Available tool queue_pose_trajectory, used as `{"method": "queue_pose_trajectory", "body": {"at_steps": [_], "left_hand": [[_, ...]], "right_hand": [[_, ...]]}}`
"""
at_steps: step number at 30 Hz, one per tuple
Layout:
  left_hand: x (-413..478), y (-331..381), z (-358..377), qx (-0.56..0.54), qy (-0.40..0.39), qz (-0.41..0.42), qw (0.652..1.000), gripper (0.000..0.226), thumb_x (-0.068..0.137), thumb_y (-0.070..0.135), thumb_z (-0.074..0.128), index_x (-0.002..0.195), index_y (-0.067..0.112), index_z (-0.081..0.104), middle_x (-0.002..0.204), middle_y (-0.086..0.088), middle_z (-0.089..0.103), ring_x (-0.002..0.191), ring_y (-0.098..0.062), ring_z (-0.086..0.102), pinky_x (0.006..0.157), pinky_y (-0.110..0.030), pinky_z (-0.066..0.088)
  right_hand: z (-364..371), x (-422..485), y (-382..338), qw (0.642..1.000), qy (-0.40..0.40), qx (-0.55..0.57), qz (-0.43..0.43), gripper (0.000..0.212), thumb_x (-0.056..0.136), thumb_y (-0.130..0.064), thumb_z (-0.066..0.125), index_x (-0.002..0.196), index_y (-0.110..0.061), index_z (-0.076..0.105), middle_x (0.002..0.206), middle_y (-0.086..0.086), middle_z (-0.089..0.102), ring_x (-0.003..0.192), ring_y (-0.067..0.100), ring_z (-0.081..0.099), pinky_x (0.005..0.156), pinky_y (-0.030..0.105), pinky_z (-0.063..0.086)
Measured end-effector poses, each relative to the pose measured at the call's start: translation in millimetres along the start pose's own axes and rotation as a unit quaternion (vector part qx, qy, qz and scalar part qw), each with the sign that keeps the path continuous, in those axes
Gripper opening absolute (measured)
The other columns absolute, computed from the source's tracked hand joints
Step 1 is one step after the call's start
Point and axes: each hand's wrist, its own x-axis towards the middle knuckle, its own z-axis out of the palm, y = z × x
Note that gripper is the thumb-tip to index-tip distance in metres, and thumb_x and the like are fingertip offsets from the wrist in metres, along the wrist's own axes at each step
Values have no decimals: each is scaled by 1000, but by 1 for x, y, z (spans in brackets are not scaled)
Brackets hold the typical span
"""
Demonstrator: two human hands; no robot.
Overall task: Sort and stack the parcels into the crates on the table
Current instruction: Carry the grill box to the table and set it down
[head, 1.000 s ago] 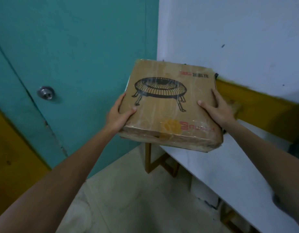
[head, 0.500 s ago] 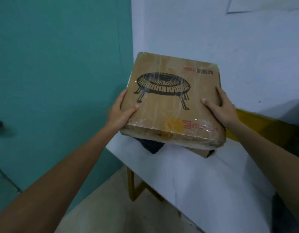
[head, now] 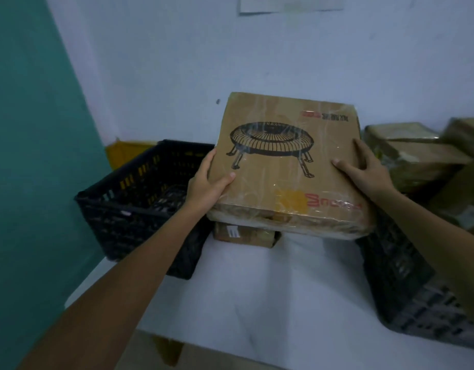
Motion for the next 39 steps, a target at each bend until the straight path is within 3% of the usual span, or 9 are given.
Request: {"method": "queue_pose_trajectory", "body": {"at_steps": [4,7,9,13,18,22,28,35,39], "left_hand": [[19,-16,32,-32,-68,-4,997,67,88,25,63,146,30,28,119,13,45,105,-3,46,59,3,41],[22,-31,55,-54,-107,-13,993,66,89,21,62,146,28,28,123,10,45,107,-5,46,55,2,42],[22,-44,70,-61,-139,-24,988,66,89,22,61,146,29,28,128,11,43,112,-6,45,64,-2,46],[19,-62,90,-69,-160,-48,984,67,88,24,63,145,31,29,141,6,42,121,-12,45,93,-28,44],[22,-70,96,-67,-159,-73,982,64,90,23,61,145,28,29,138,6,42,113,-7,44,80,-15,43],[26,-79,102,-48,-173,-121,976,64,90,26,60,146,29,28,143,4,40,123,-16,45,86,-24,42],[20,-103,124,-22,-224,-183,957,67,90,29,60,146,31,23,150,-1,31,132,-24,38,88,-26,40],[24,-115,137,-15,-249,-181,951,72,89,35,61,146,37,17,151,2,29,133,-24,37,96,-31,41],[32,-124,137,-6,-224,-196,955,57,95,49,41,146,34,22,151,7,28,137,-21,30,107,-34,30]], "right_hand": [[-12,-5,27,998,30,-28,52,82,81,-58,60,148,-37,19,152,6,32,135,33,35,112,48,30],[-20,-18,46,995,34,-45,87,78,85,-53,58,149,-35,18,153,8,28,139,34,27,114,45,23],[-24,-26,60,991,33,-63,112,78,85,-54,57,149,-35,16,154,7,26,140,35,24,114,47,20],[-27,-32,76,987,31,-80,135,79,86,-54,57,149,-34,15,154,8,26,140,35,23,113,47,21],[-22,-15,84,986,-8,-88,144,82,83,-59,57,149,-36,14,152,11,29,135,35,33,109,48,31],[-13,-5,97,978,-43,-126,162,82,84,-58,55,151,-30,14,155,9,24,137,35,31,109,45,30],[0,-7,128,953,-117,-164,226,78,87,-48,58,149,-18,22,147,13,38,132,34,40,104,37,35],[11,-11,142,957,-92,-159,224,72,87,-41,62,144,-11,31,142,16,43,129,34,42,100,35,37],[7,6,135,963,-69,-166,200,82,84,-43,66,147,-9,27,144,16,43,131,35,41,106,38,35]]}}
